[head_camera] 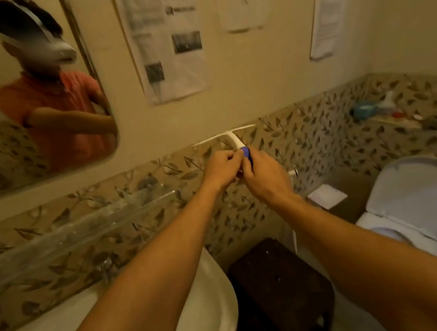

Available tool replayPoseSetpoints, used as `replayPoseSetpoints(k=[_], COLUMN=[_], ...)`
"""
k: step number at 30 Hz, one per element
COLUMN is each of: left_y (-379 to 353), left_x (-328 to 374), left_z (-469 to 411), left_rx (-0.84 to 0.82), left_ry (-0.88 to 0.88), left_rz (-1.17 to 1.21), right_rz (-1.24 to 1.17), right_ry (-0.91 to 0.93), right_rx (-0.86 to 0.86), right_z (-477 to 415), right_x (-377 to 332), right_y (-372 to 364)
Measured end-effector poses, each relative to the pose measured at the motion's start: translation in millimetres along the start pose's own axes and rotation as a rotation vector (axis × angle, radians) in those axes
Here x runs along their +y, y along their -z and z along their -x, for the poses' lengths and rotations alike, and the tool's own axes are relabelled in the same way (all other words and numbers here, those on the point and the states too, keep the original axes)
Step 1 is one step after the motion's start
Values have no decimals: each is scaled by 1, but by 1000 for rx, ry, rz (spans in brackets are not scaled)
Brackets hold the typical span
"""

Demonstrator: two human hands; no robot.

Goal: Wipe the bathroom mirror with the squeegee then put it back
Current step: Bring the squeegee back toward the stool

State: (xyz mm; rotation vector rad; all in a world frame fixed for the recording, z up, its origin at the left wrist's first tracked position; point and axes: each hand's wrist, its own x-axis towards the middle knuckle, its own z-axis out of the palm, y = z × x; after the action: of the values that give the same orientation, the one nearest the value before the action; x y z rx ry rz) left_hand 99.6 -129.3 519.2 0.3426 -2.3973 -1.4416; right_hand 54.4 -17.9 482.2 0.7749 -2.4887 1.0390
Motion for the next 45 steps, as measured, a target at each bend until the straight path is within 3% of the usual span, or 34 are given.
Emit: replayPoseSetpoints(k=[11, 17, 35, 45], left_y=[-109, -170, -313, -355], left_x=[-106, -179, -380, -436], left_z=[11, 17, 14, 11], left_rx=[-166, -203, -326, -343], left_ry=[246, 390, 566, 627], left_rz=[-9, -33, -114, -130], right_rz=[203, 197, 150, 165], right_ry=[-209, -322, -524, -525], right_rx=[-197, -311, -508, -552], right_z=[69, 104, 185, 205], right_x=[110, 171, 337, 383], right_y=[-49, -95, -239, -279])
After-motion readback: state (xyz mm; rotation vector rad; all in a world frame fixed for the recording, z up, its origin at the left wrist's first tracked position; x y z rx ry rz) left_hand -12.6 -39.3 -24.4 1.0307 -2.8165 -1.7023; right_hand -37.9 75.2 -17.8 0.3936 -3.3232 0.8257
